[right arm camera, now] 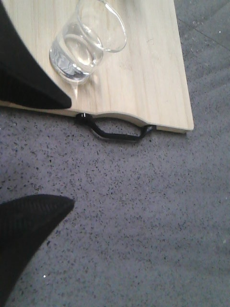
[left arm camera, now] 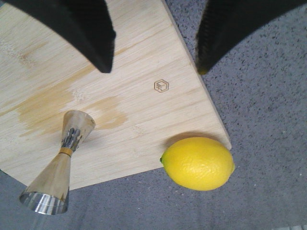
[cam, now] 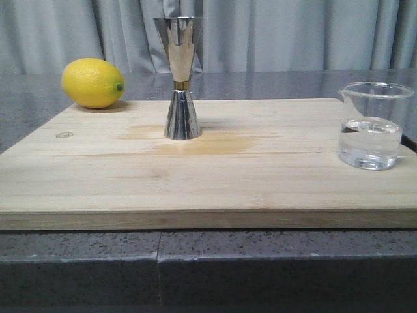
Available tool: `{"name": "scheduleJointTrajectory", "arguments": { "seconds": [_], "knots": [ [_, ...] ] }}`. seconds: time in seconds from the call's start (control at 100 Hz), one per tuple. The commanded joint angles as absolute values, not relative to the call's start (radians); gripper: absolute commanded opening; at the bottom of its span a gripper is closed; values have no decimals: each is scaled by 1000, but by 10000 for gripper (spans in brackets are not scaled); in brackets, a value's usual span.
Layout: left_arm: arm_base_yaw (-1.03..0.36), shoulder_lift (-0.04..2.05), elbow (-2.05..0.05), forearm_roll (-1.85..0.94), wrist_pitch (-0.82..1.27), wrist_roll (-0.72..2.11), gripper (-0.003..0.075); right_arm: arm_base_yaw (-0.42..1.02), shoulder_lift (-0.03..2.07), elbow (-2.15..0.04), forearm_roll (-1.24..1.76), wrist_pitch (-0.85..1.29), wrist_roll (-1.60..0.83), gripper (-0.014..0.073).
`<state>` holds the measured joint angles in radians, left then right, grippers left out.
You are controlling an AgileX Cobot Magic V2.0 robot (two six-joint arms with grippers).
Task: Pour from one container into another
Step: 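Move the left gripper toward the steel jigger and close on it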
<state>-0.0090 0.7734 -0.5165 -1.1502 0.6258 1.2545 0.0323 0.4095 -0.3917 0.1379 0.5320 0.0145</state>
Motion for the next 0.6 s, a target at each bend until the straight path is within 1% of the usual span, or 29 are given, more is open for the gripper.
{"name": "scheduleJointTrajectory", "arguments": {
  "seconds": [0.0, 0.27, 0.49, 0.59],
  "knots": [
    [-7, 805, -554, -1290, 622, 1377, 534, 33, 426, -414, 147, 451, 10, 344],
    [-28, 990, -554, -1584, 737, 1716, 538, 33, 426, -396, 252, 446, -133, 344],
    [-146, 1188, -554, -1850, 835, 2049, 538, 37, 451, -396, 340, 458, -258, 345],
    [-201, 1282, -575, -1850, 850, 2113, 538, 64, 471, -396, 358, 457, -281, 344]
  ]
}}
